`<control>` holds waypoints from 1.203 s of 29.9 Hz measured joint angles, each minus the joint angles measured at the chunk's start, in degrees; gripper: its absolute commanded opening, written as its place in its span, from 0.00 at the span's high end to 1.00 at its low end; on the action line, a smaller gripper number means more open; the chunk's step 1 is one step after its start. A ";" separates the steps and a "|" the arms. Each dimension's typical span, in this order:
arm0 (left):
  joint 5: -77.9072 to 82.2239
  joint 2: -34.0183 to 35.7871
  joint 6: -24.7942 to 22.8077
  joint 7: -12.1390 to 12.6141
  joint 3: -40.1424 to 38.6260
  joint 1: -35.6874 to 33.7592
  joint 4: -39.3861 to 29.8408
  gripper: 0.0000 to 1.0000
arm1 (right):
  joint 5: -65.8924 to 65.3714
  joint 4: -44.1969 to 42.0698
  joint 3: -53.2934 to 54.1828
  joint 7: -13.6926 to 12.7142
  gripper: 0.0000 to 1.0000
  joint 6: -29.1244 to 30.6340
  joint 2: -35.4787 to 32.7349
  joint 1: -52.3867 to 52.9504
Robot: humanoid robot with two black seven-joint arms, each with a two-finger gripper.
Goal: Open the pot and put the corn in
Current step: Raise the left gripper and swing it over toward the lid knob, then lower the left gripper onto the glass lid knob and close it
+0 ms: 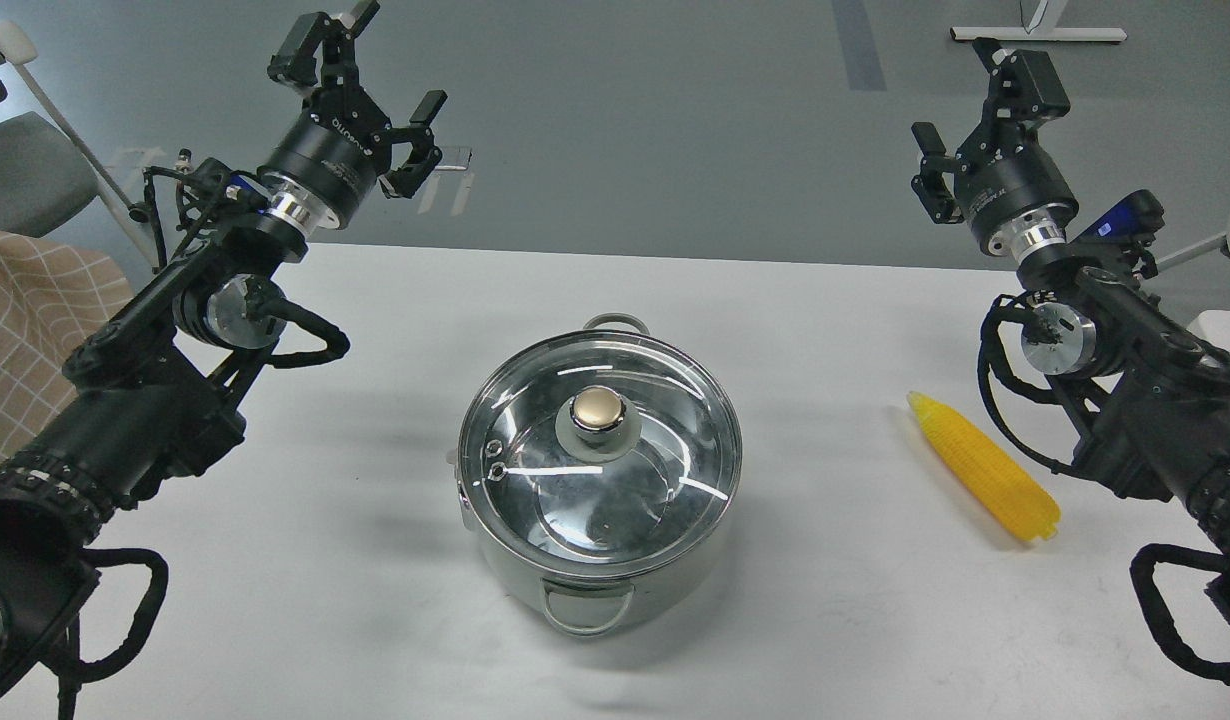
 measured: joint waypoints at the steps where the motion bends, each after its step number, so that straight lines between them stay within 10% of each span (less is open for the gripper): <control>1: 0.35 0.08 0.00 -0.01 0.06 -0.19 -0.03 0.02 | 0.00 0.03 0.00 0.00 0.00 -0.05 -0.09 0.03; 27: 64.98 17.90 0.79 -6.43 0.08 -1.20 -43.45 0.03 | -0.12 8.01 -0.34 0.03 0.00 -0.76 -8.59 -4.55; 36: 101.42 19.99 13.93 -9.77 10.53 2.13 -50.87 0.03 | -0.12 10.93 -0.22 0.03 0.00 -2.32 -9.94 -7.81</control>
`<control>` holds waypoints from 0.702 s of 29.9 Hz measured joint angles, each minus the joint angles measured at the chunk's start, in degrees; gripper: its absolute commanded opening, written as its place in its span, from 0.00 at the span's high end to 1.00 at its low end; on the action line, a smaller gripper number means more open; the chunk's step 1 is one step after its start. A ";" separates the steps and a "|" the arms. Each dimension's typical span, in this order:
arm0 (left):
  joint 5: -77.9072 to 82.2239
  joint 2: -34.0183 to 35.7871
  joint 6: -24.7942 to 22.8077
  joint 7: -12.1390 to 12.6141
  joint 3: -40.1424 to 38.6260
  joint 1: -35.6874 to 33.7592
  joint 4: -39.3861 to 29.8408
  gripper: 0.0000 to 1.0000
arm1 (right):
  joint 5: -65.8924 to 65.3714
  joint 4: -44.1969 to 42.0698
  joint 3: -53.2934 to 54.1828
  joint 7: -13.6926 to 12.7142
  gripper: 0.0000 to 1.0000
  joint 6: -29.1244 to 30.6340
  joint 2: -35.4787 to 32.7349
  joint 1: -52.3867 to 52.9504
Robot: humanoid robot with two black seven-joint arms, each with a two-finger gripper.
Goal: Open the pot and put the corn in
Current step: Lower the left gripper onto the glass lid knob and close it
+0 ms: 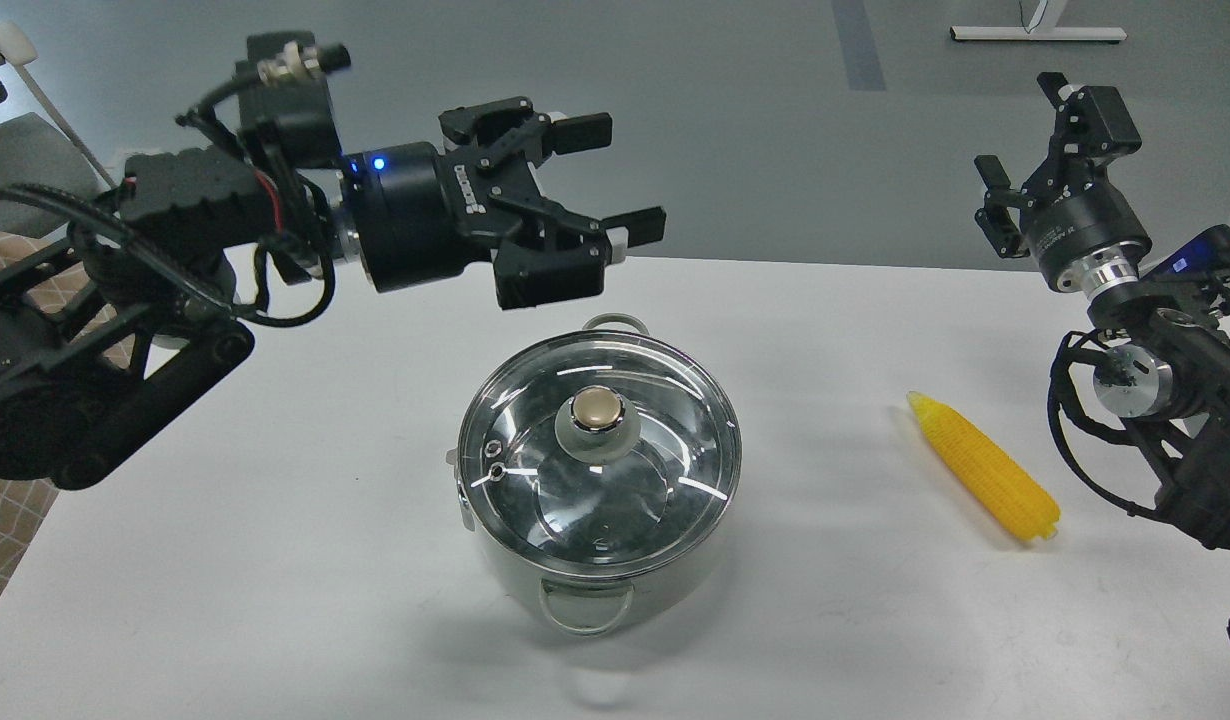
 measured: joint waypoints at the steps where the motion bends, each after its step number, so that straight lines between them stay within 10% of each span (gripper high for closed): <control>1: 1.42 0.45 1.93 -0.02 2.10 0.24 -0.07 0.03 | 0.00 0.16 0.01 0.00 0.00 -0.07 -0.05 -0.15; 9: 3.43 1.34 12.43 -0.01 10.73 5.73 2.33 0.03 | 0.00 0.63 0.04 0.00 0.00 -0.20 -0.51 -0.88; 21: 3.44 0.54 14.03 0.00 10.47 11.73 4.65 0.05 | 0.00 1.28 0.04 -0.02 0.00 -0.85 -0.45 -1.98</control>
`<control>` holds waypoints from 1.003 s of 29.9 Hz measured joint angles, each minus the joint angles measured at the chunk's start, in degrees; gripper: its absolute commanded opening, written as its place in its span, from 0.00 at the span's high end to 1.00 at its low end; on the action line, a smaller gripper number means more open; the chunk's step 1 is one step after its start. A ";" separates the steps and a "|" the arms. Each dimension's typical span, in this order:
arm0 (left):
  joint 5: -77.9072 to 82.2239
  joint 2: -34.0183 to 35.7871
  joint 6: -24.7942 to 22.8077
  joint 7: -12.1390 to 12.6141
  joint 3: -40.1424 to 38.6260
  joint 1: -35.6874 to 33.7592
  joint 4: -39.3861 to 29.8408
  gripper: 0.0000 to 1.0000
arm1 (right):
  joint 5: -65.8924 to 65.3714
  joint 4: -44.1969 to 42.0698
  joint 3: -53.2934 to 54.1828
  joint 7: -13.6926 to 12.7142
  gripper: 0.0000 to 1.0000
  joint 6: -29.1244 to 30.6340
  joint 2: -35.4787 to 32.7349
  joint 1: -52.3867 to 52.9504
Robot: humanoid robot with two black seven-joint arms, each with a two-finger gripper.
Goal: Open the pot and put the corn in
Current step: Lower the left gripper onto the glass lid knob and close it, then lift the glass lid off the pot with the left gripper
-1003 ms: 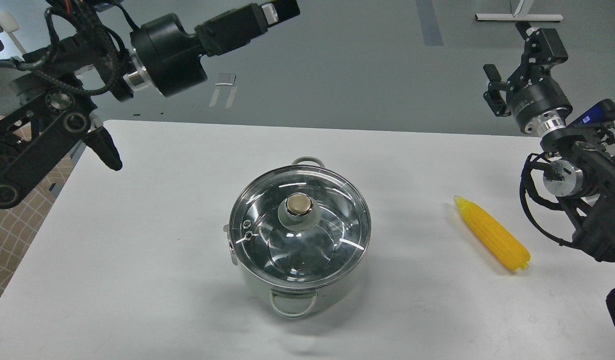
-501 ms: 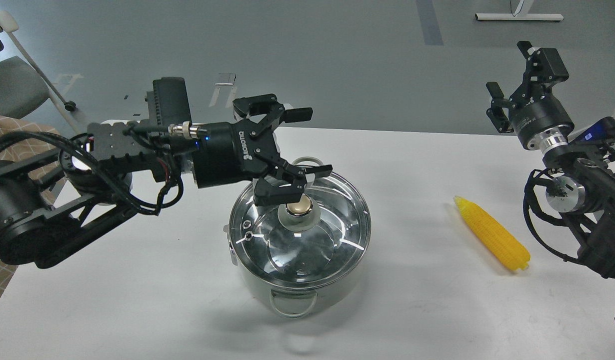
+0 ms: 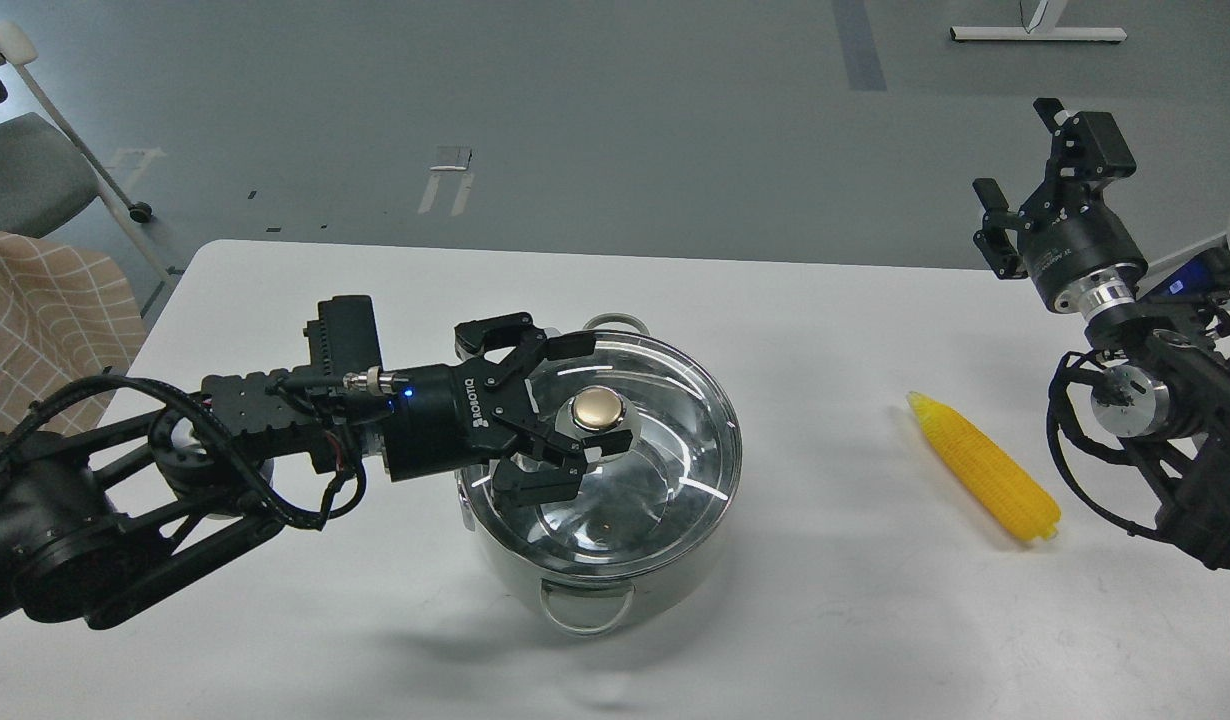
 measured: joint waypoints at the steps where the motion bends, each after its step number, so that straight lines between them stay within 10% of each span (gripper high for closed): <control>1: 0.00 -0.06 0.03 0.00 -0.07 0.20 0.35 0.05 | 0.00 0.04 0.00 0.00 0.00 -0.02 0.00 -0.03; 25: -0.01 -3.06 0.84 0.00 0.40 2.83 3.14 0.17 | -0.06 0.20 0.10 0.00 0.00 -0.13 -0.09 -0.59; 30: -0.02 -3.03 0.86 0.00 0.22 3.04 3.14 0.56 | -0.03 0.20 0.10 0.00 0.00 -0.13 -0.08 -0.60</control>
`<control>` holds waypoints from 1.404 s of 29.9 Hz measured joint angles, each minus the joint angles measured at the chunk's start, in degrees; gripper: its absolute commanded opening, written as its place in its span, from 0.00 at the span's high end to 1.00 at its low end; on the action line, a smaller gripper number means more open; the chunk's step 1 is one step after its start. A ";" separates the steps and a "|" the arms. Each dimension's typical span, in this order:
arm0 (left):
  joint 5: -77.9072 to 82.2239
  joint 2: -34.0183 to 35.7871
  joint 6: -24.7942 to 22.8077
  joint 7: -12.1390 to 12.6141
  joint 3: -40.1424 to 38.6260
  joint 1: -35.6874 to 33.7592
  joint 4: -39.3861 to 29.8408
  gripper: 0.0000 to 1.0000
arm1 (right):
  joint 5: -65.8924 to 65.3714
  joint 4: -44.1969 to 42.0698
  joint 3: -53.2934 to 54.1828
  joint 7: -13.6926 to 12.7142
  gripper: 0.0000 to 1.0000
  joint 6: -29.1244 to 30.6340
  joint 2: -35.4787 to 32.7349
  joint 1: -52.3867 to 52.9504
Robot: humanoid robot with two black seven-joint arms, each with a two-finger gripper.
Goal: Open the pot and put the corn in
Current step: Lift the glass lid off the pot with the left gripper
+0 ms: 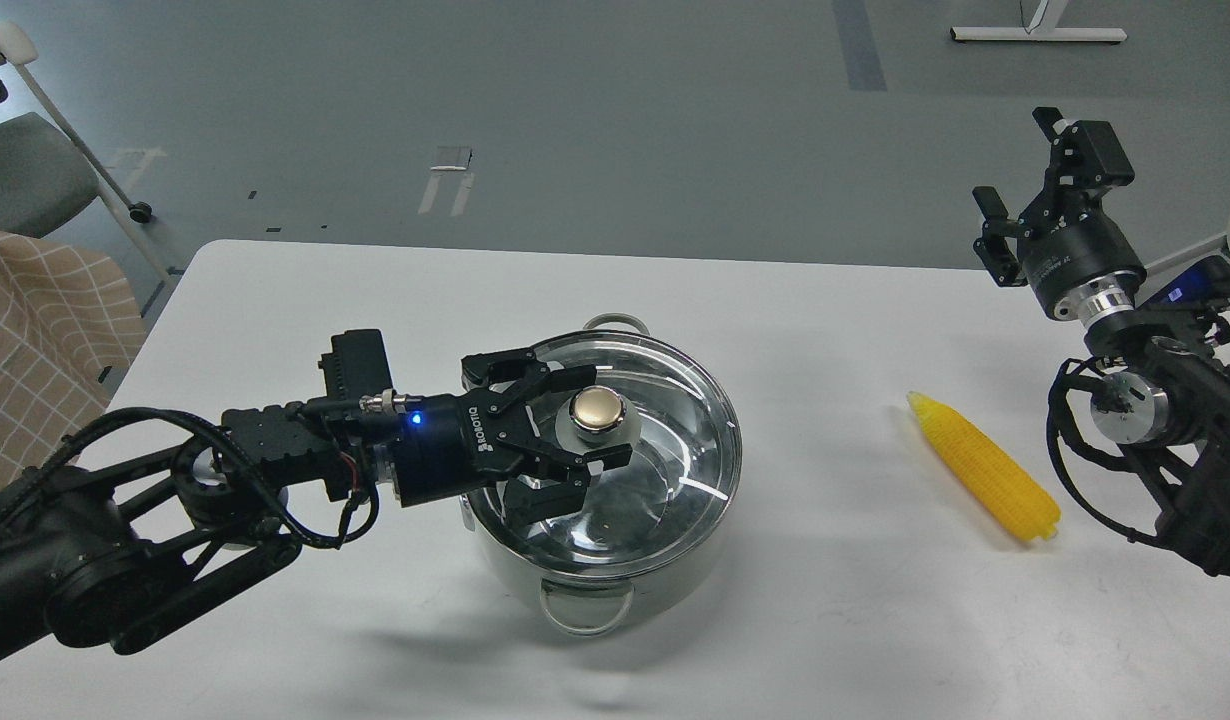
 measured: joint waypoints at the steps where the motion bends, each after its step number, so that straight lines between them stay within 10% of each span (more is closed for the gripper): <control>1: 0.00 0.00 0.00 0.00 -0.03 0.01 0.00 0.62 | 0.00 0.00 0.00 0.00 0.00 0.00 0.00 0.00; 11: 0.00 0.32 0.00 -0.01 -0.81 -0.23 -0.02 0.99 | 0.00 -0.01 0.00 0.00 0.00 -0.10 0.02 0.00; 27: 0.00 13.14 -0.54 -0.02 -8.42 -7.15 -3.52 0.98 | -0.04 0.02 0.00 0.00 0.00 -0.17 0.09 0.00; 42: -7.51 15.72 13.06 0.00 -6.74 0.11 25.27 0.96 | -0.04 -0.01 0.00 0.01 0.00 -0.18 0.37 -0.26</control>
